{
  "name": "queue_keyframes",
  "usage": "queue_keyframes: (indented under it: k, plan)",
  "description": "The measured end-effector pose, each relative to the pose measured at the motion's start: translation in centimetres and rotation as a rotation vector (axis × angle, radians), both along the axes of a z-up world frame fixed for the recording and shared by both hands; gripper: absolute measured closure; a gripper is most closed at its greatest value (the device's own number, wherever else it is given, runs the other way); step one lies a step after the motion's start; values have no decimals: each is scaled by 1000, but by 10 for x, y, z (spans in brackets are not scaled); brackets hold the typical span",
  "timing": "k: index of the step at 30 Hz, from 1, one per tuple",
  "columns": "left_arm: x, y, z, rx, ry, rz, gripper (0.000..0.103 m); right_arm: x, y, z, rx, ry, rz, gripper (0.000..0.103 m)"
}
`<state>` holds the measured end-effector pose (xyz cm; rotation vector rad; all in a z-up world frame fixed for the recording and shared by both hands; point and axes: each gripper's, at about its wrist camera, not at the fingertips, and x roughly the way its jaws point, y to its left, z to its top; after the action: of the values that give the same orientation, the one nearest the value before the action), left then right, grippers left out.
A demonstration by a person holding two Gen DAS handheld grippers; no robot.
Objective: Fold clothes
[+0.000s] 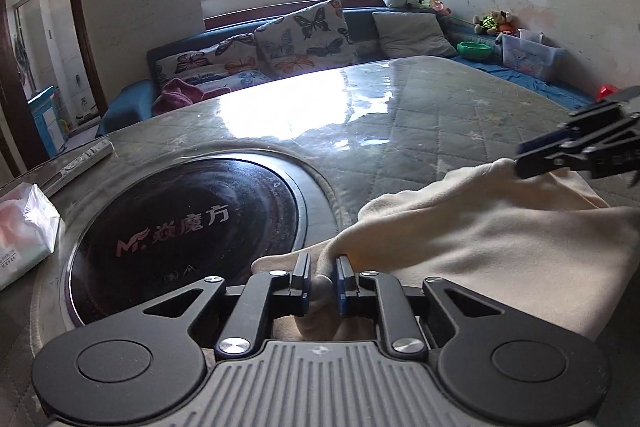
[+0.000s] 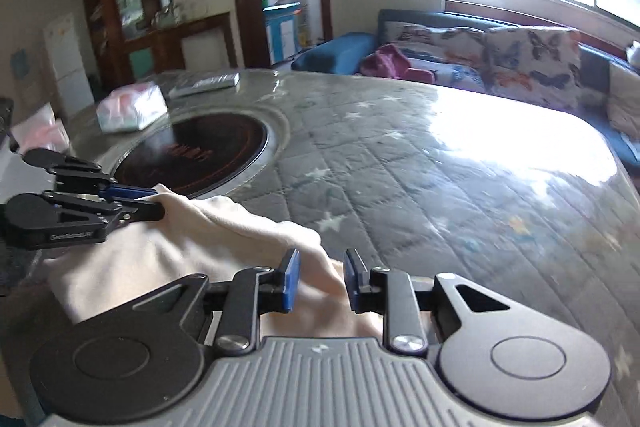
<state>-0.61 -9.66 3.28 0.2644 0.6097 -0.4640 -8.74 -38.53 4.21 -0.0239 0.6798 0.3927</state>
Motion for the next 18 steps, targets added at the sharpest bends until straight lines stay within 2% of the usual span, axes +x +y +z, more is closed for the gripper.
queue_keyframes:
  k: [6,8,13,16,18]
  plan:
    - [6,-1,9,25,-33,78,85,-22,-32,1,11,18,-93,79]
    - [3,-3,16,3,-39,87,85,-26,-40,0,15,29,-122,79]
    - [-14,-24,27,-39,-40,0,85,-25,-42,-10,35,49,-142,81]
    - [-16,-39,23,-53,-6,-52,85,-24,-33,-11,3,36,-132,96]
    - [-14,-47,17,-39,2,-58,85,-27,-26,-6,-50,-14,-136,97]
